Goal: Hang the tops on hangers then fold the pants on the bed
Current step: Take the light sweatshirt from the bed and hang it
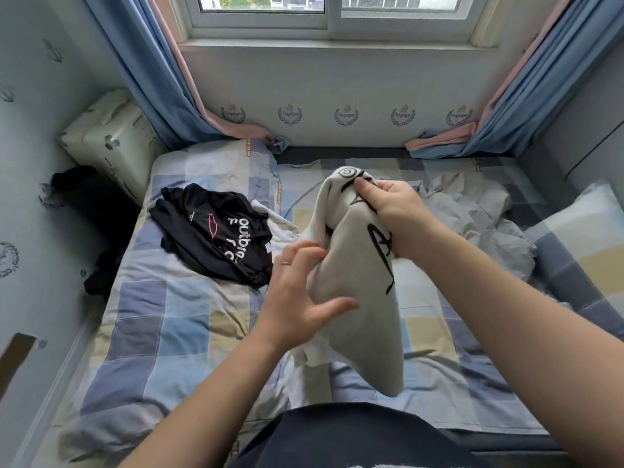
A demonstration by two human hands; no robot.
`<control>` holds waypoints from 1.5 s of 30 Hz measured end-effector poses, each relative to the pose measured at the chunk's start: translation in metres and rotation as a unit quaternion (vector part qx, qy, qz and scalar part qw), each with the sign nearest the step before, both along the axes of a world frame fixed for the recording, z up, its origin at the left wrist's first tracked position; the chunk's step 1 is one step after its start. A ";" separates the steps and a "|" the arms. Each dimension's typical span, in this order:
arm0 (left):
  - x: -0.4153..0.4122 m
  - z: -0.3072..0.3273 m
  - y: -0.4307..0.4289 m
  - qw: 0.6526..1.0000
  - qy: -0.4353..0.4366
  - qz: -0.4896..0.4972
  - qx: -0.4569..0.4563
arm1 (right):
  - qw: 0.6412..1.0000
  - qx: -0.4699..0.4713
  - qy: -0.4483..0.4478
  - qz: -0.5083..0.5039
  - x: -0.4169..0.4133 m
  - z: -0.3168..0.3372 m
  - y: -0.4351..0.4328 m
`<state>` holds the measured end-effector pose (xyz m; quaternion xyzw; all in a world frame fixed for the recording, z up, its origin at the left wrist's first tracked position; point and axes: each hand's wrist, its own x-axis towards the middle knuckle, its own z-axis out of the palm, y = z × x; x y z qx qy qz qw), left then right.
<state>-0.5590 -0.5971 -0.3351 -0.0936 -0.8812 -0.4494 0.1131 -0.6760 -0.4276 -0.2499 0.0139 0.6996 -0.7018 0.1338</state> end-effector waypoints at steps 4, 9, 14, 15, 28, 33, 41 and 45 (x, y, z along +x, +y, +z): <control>-0.007 -0.006 0.004 1.000 -0.017 0.024 -0.003 | 0.996 -0.060 -0.061 -0.018 -0.013 0.003 0.003; -0.027 0.017 0.003 0.984 -0.116 0.074 0.116 | 0.992 0.123 0.002 -0.042 -0.013 -0.010 0.014; -0.049 0.036 0.003 0.876 -0.288 0.165 0.350 | 0.972 0.162 0.089 0.147 0.067 -0.032 0.010; -0.049 0.041 0.006 0.844 -0.324 0.165 0.394 | 0.967 0.172 0.080 0.170 0.084 -0.045 0.006; -0.056 0.055 0.020 0.923 -0.244 0.125 0.269 | 0.988 0.137 0.065 0.021 0.083 -0.076 0.032; -0.043 0.030 0.038 0.924 -0.255 0.060 0.277 | 0.999 -0.034 0.029 -0.016 0.082 -0.031 0.068; -0.019 0.008 0.124 0.969 -0.189 -0.101 0.122 | 0.988 -0.137 -0.023 -0.068 0.117 0.023 0.143; -0.024 0.014 0.149 0.973 -0.109 -0.188 0.075 | 0.980 -0.111 -0.019 -0.163 0.155 0.039 0.182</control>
